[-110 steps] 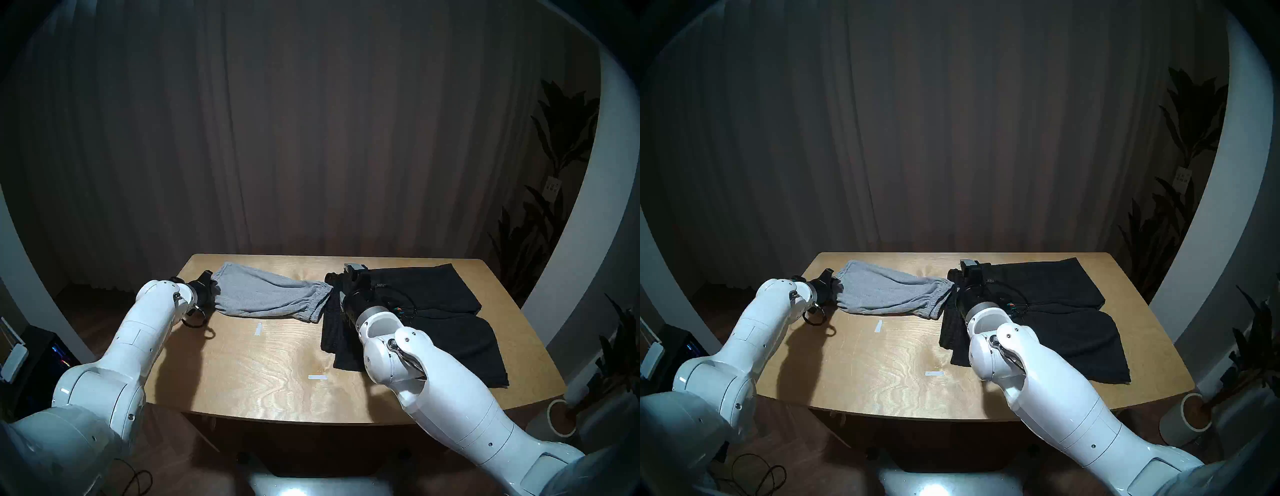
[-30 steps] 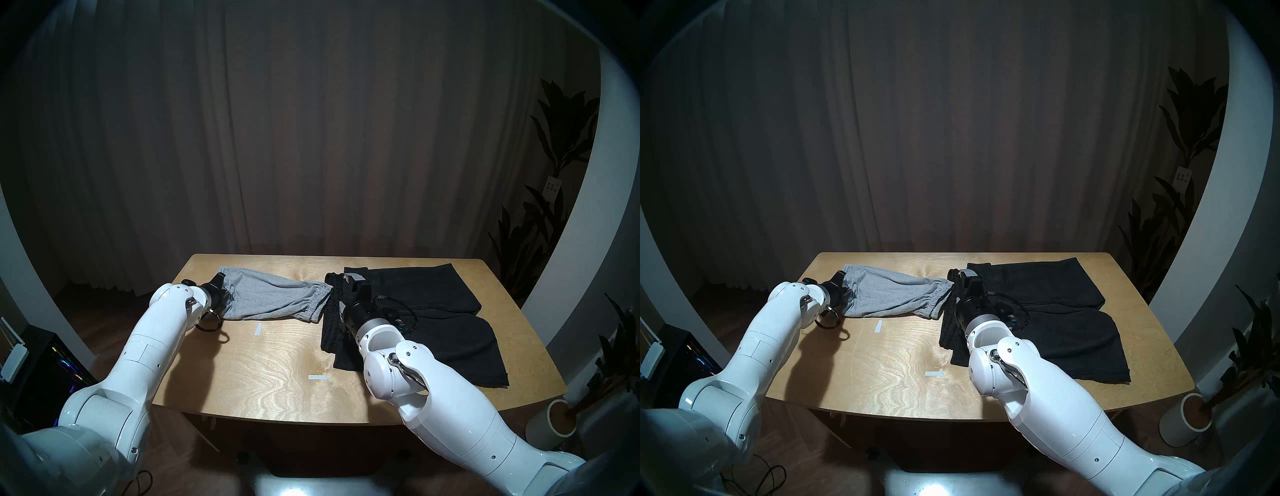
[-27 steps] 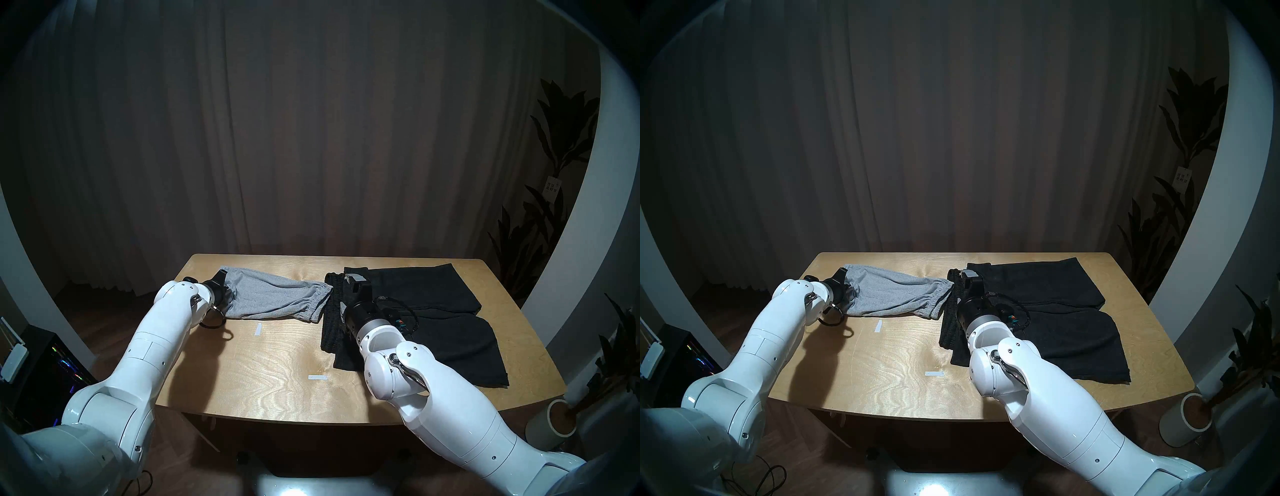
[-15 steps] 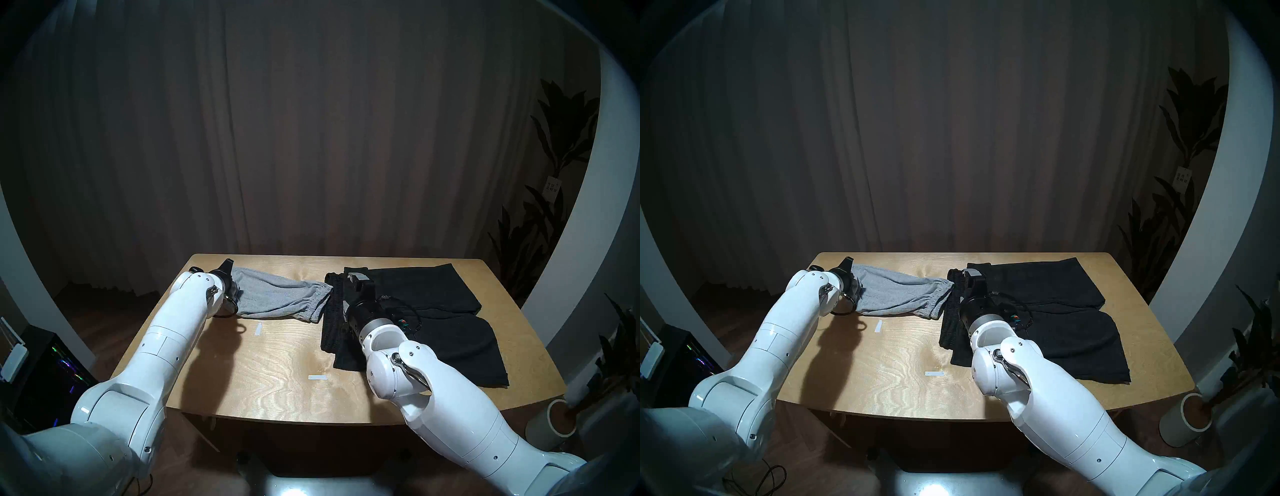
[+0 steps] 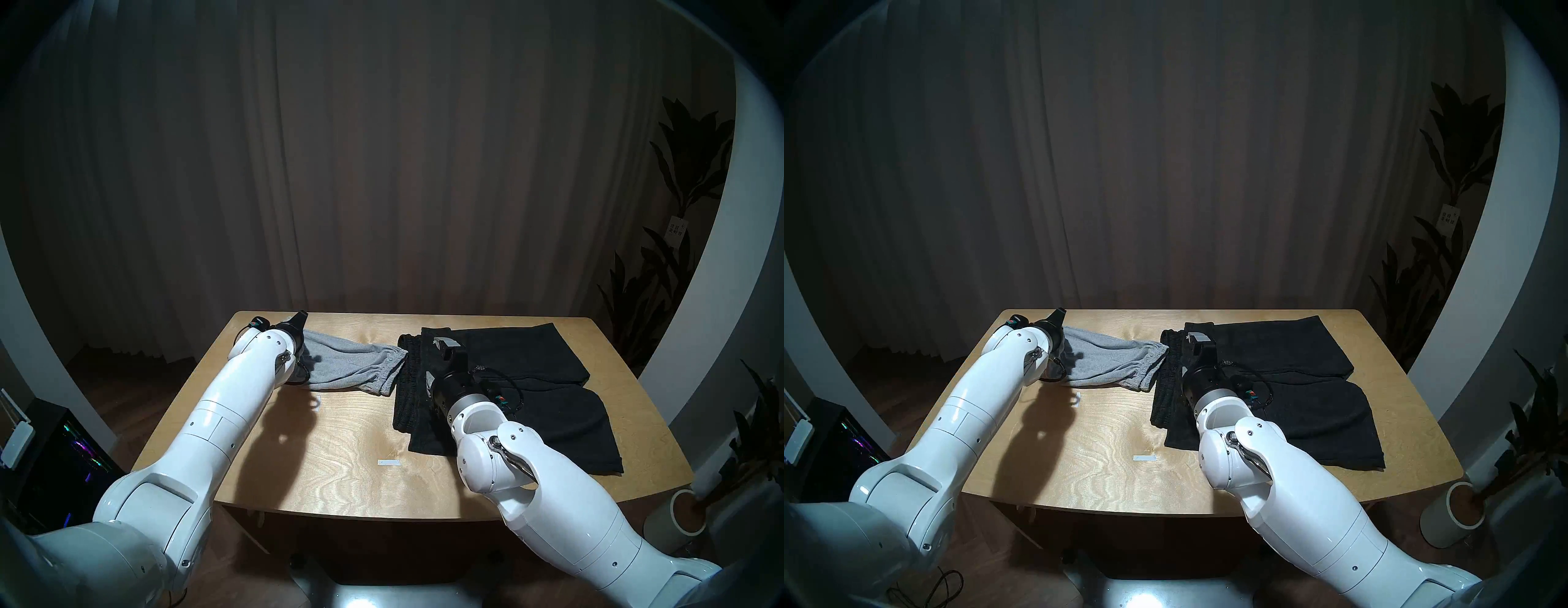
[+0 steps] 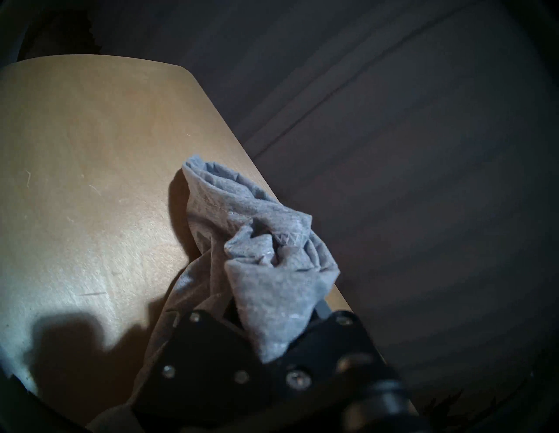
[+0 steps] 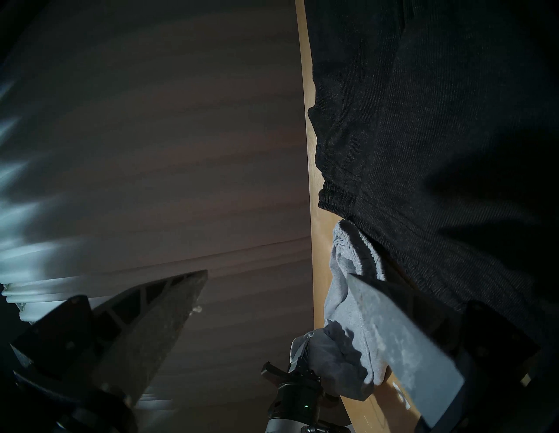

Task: Fold pants twice and stack them

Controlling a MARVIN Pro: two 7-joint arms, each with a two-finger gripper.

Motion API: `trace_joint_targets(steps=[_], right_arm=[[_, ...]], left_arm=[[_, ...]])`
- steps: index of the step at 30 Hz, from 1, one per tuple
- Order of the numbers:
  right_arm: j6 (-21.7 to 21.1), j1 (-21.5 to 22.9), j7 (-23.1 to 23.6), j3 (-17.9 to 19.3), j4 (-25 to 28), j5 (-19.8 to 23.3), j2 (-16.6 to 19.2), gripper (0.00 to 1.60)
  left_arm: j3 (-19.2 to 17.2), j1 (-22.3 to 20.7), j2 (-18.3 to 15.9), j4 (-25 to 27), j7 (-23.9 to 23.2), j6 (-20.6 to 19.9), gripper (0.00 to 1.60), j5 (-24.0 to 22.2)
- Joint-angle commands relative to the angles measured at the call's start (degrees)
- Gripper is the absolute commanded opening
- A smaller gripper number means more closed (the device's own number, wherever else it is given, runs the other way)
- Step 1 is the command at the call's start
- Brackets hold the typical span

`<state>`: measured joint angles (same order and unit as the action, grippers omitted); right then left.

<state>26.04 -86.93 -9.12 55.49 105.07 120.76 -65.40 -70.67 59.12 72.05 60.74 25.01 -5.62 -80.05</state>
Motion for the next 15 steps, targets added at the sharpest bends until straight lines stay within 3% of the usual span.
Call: trace_joint_targets(steps=[1,15], right_arm=[[0.1,-0.5,1.7,1.2,1.5,0.3,0.2,1.6],[0.7,-2.7,3.3,3.4,2.4,2.1,1.3,1.6]], left_arm=[[2.0,-3.4,1.6,0.0,-0.8,0.7,0.0,2.1],[8.2,-9.2,6.0,-6.4,-3.3,0.4,0.0,5.7]])
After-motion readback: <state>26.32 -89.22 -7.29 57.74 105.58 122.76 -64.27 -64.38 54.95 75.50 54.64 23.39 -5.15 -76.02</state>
